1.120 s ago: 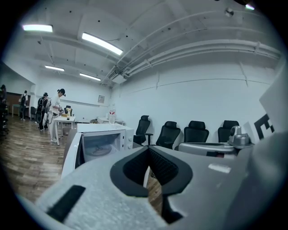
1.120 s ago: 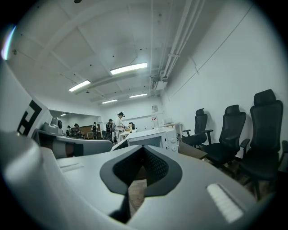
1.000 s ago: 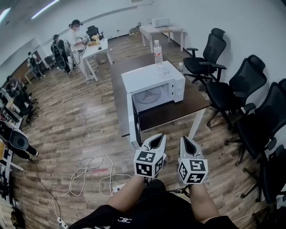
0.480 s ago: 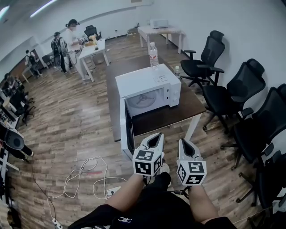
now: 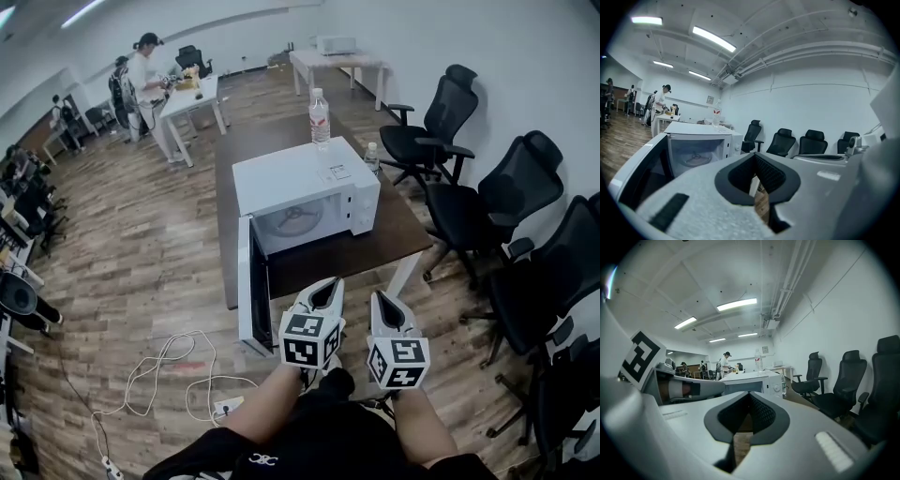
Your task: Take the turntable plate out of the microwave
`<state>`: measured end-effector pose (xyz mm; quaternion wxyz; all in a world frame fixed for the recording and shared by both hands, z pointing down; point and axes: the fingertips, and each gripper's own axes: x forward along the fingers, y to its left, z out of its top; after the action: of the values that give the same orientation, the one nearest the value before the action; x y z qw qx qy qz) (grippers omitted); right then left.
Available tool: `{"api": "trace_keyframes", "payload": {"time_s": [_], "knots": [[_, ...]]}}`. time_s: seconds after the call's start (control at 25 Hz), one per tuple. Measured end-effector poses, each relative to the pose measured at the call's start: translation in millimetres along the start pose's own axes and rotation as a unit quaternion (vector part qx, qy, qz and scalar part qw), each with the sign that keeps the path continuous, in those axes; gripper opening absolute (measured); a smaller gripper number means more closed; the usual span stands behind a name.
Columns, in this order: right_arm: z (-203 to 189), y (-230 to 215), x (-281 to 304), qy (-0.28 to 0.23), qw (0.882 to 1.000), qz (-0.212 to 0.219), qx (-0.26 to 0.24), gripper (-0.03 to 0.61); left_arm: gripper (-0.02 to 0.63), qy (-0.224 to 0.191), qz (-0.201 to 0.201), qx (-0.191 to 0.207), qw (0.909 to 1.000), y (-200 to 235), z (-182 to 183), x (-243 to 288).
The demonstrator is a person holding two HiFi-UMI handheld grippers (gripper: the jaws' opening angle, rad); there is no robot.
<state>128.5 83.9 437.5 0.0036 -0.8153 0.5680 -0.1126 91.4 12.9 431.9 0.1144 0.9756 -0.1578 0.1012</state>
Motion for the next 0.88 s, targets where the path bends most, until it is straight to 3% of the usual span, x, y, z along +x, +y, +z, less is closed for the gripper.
{"api": "trace_keyframes", "payload": {"time_s": [0.4,0.88], "knots": [[18,-31,105,0.019,0.999,0.032,-0.009,0.009,0.008,-0.002,0.026,-0.009,0.9996,53,23,82],[18,-18,239,0.061,0.991,0.115,-0.021,0.009,0.009,-0.014,0.092,-0.024,0.9953,138,41,131]]}}
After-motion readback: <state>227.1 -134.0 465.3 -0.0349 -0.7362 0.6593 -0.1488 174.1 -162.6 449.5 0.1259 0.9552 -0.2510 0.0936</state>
